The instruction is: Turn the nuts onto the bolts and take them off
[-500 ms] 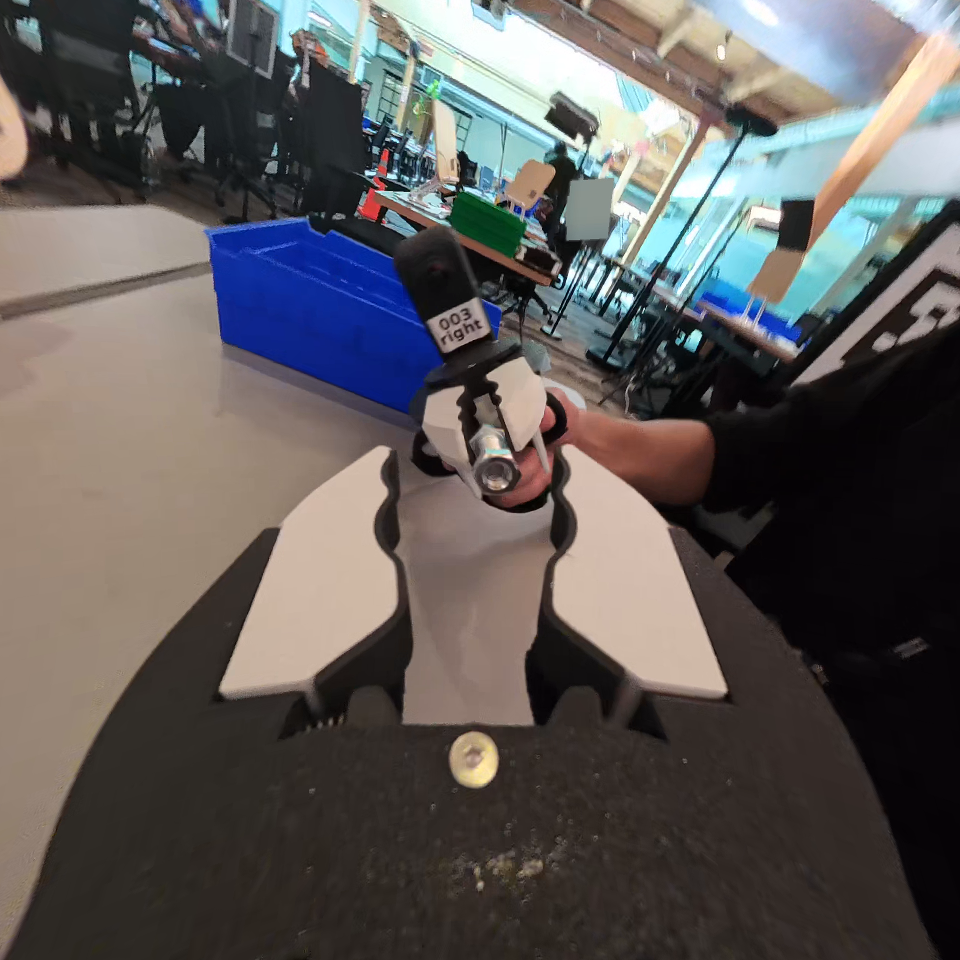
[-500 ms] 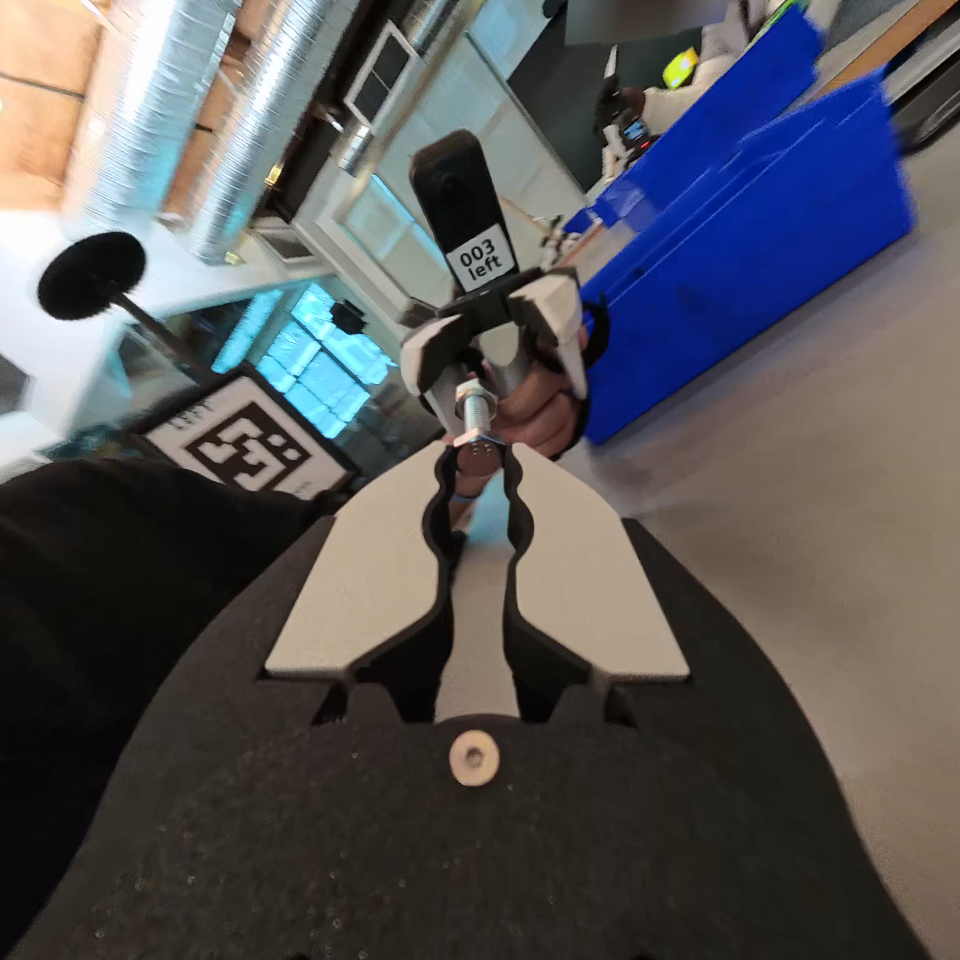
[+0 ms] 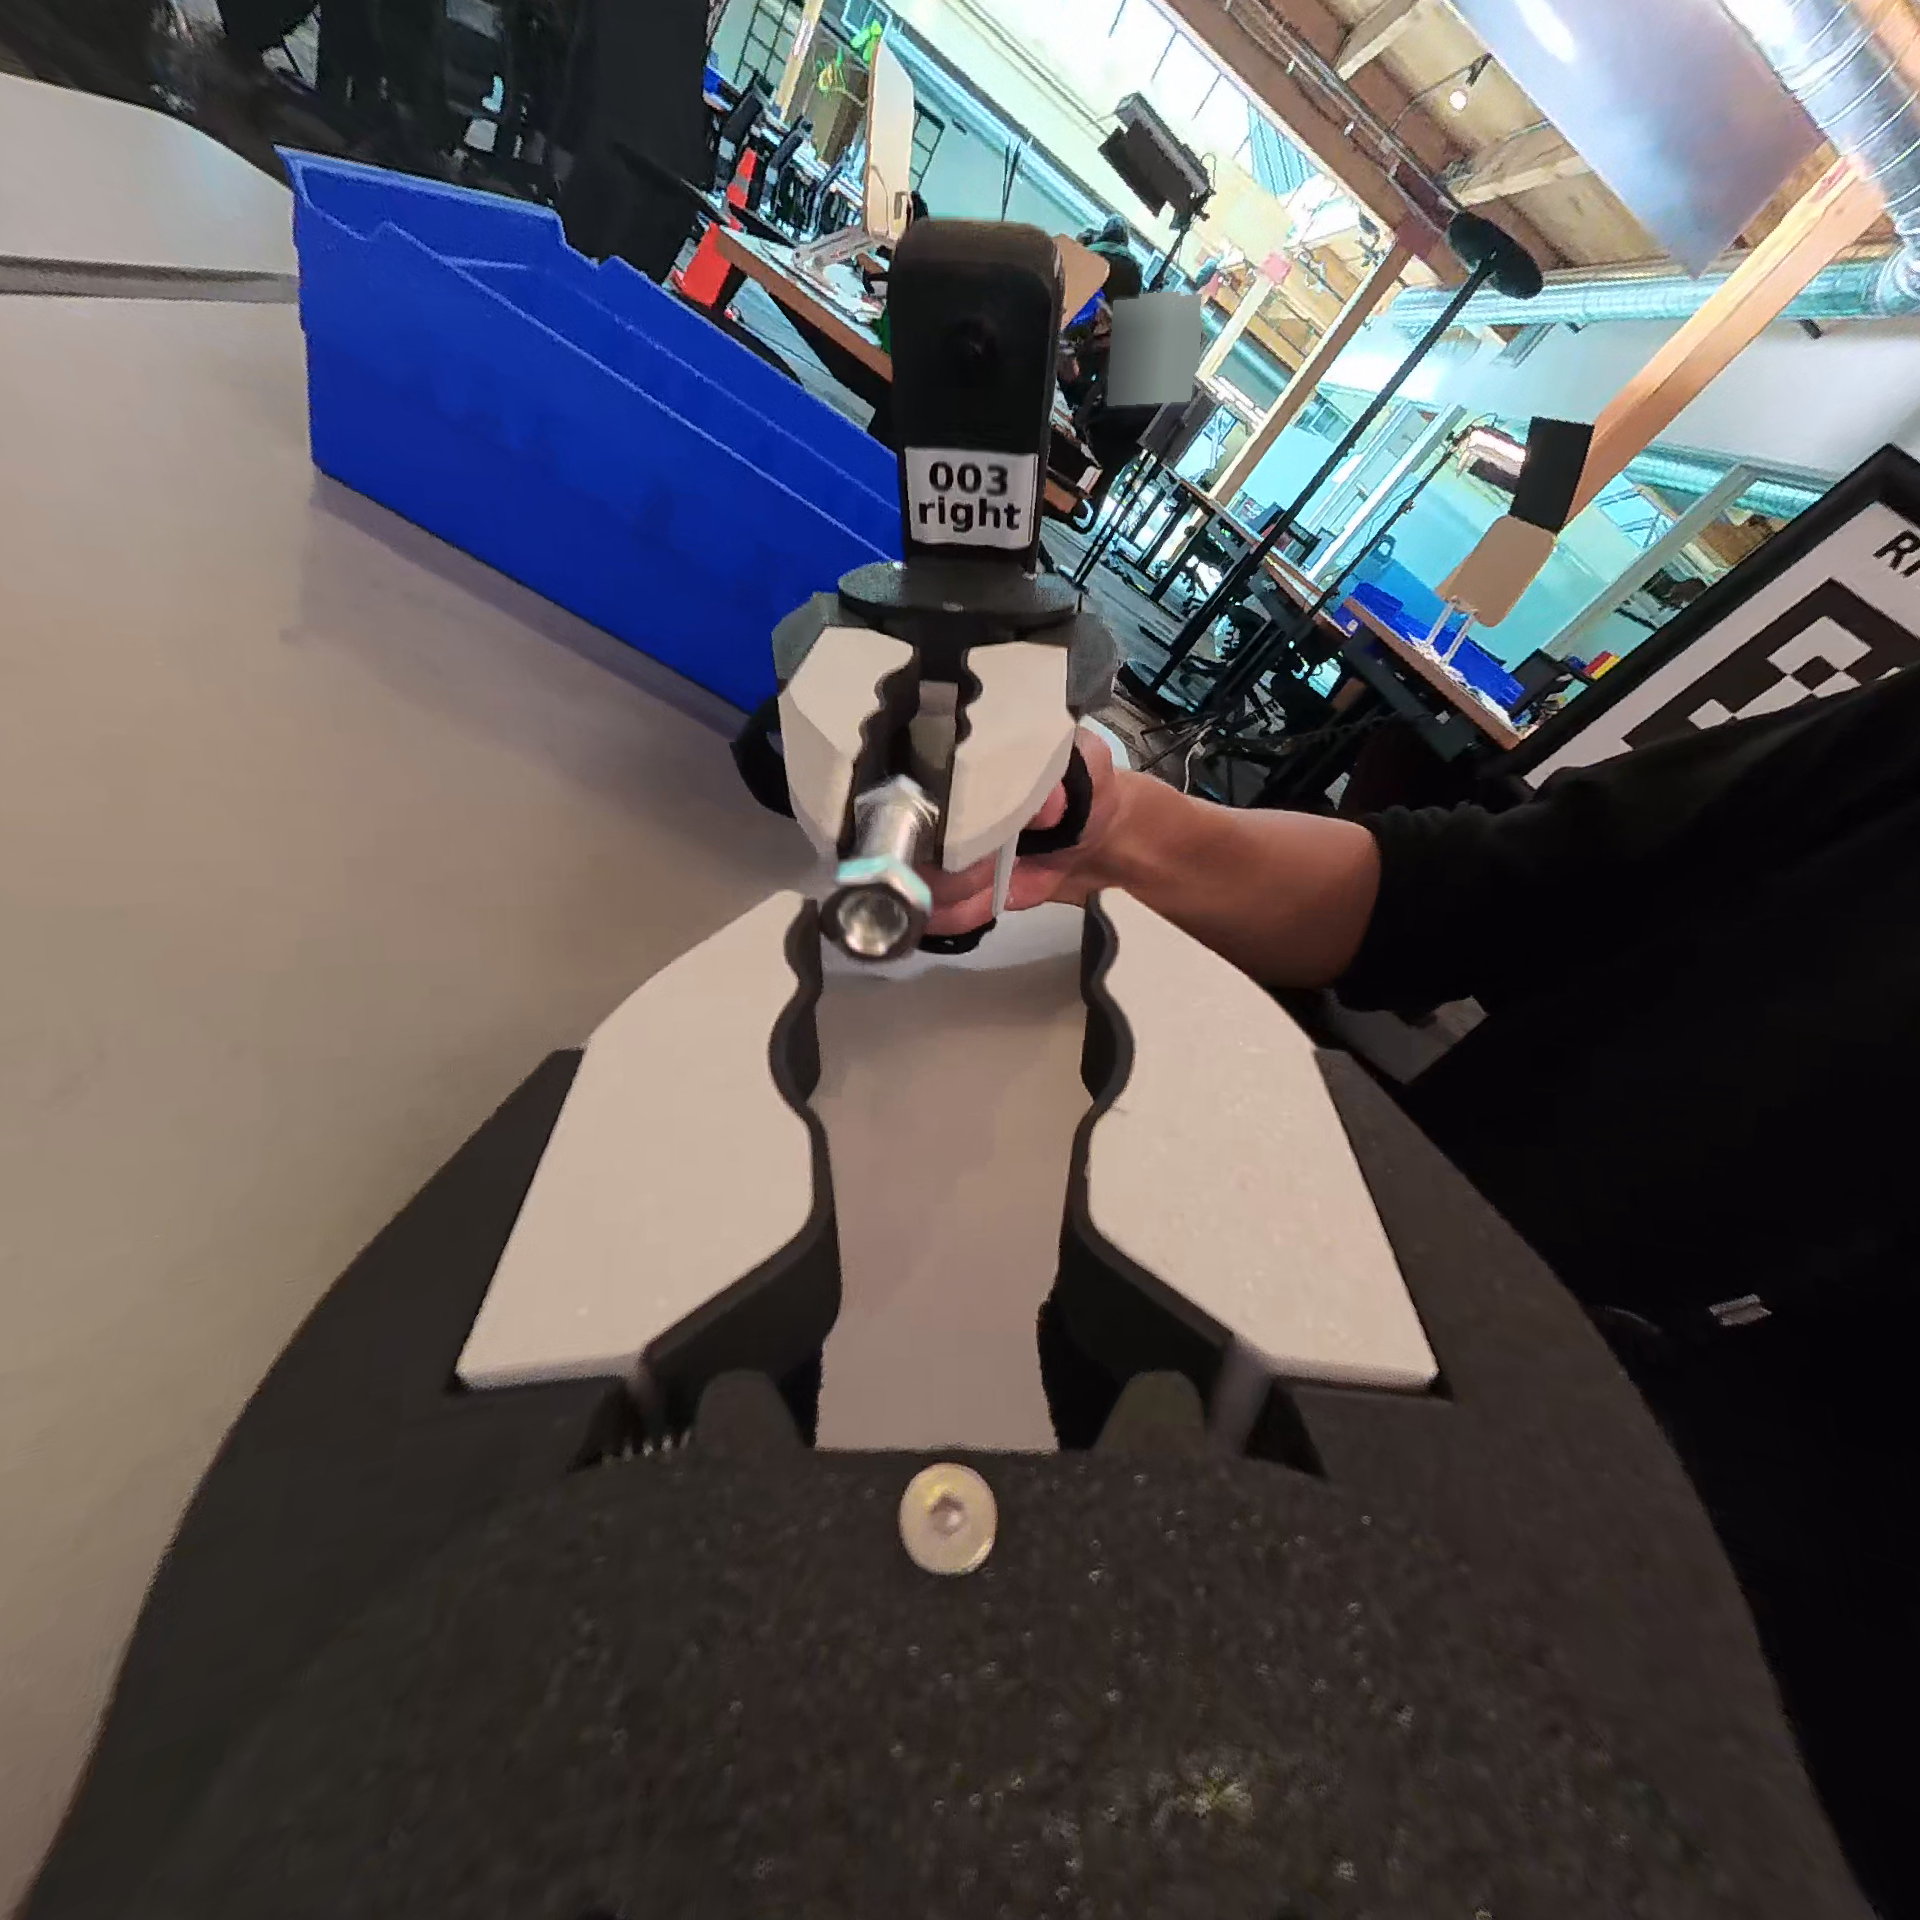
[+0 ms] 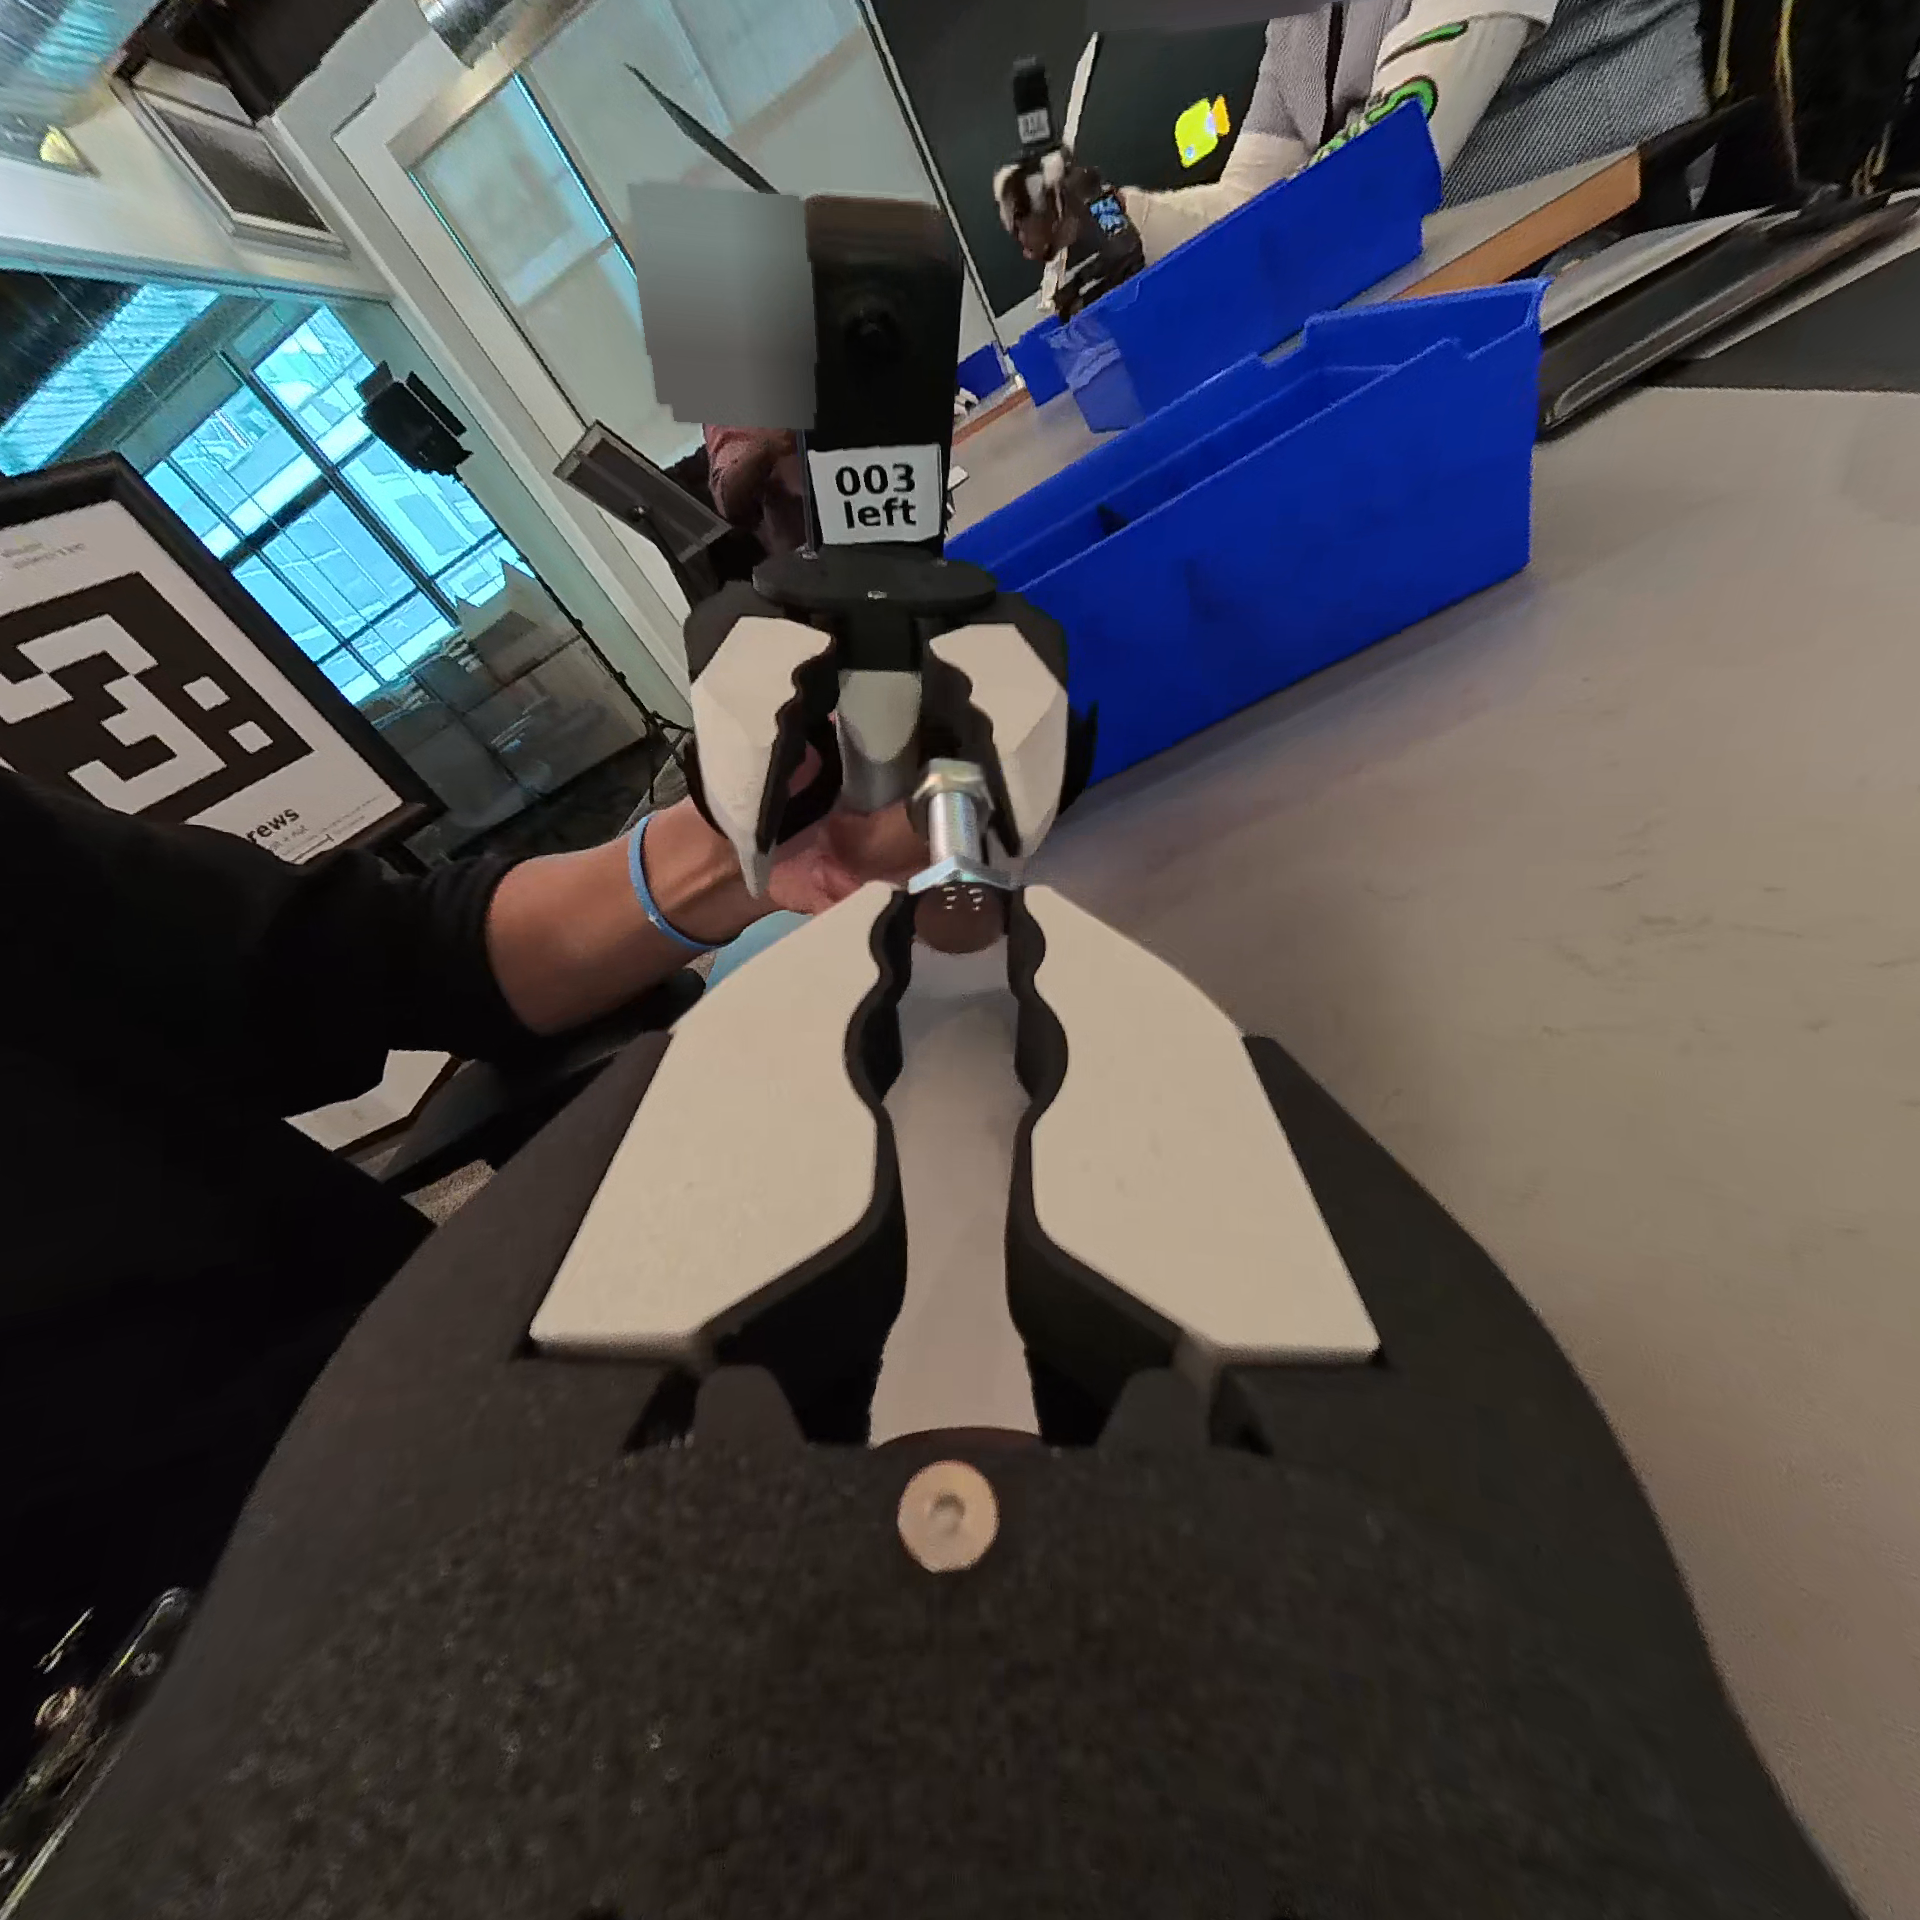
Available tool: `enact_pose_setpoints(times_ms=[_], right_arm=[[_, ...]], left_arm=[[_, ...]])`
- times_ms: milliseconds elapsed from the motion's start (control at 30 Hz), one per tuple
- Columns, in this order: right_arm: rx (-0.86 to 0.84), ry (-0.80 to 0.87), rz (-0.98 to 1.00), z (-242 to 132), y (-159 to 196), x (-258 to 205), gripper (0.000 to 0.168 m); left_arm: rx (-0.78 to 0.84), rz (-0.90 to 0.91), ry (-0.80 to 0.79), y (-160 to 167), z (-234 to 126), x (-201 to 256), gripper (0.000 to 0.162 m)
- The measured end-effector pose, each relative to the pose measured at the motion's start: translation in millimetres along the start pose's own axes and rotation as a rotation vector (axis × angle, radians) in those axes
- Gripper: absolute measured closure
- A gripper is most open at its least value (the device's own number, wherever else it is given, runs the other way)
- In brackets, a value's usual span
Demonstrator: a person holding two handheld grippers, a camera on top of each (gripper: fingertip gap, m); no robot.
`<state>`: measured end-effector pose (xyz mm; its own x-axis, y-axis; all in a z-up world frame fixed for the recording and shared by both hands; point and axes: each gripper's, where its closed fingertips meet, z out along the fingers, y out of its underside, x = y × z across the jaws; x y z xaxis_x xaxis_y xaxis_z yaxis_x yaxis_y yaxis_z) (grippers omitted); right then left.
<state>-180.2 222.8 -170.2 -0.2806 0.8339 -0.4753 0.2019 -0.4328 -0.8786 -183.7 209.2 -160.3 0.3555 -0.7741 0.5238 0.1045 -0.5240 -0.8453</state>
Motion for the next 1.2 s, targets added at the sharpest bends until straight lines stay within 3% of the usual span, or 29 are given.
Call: enact_pose_setpoints(times_ms=[300,467,667,833,1033,1133,1200], right_arm=[[0.029,-0.03,0.005,1.7,-8.3,-5.8,0.151],[-0.021,-0.027,0.015,6.1,6.8,-3.3,0.151],[0.026,-0.038,-0.009,-0.8,-16.0,-7.3,0.151],[-0.032,-0.028,0.015,7.9,7.4,-1.9,0.151],[0.017,-0.047,-0.018,2.9,-17.6,-11.7,0.151],[-0.006,-0.033,-0.005,6.2,-8.4,-5.8,0.151],[-0.033,-0.024,0.014,9.0,4.8,-1.6,0.151]], left_arm=[[0.011,0.018,0.011,-2.1,-2.3,1.4,0.12],[0.041,0.059,0.013,-10.8,-4.4,6.7,0.122],[0.022,0.056,-0.012,-5.6,-4.6,1.4,0.122],[0.037,0.102,0.002,-14.1,-1.9,10.3,0.122],[0.023,0.091,-0.017,-7.7,-4.1,4.3,0.122],[0.034,0.105,-0.028,-11.1,-2.7,6.1,0.115],[0.055,0.128,-0.006,-16.3,-4.3,12.8,0.121]])
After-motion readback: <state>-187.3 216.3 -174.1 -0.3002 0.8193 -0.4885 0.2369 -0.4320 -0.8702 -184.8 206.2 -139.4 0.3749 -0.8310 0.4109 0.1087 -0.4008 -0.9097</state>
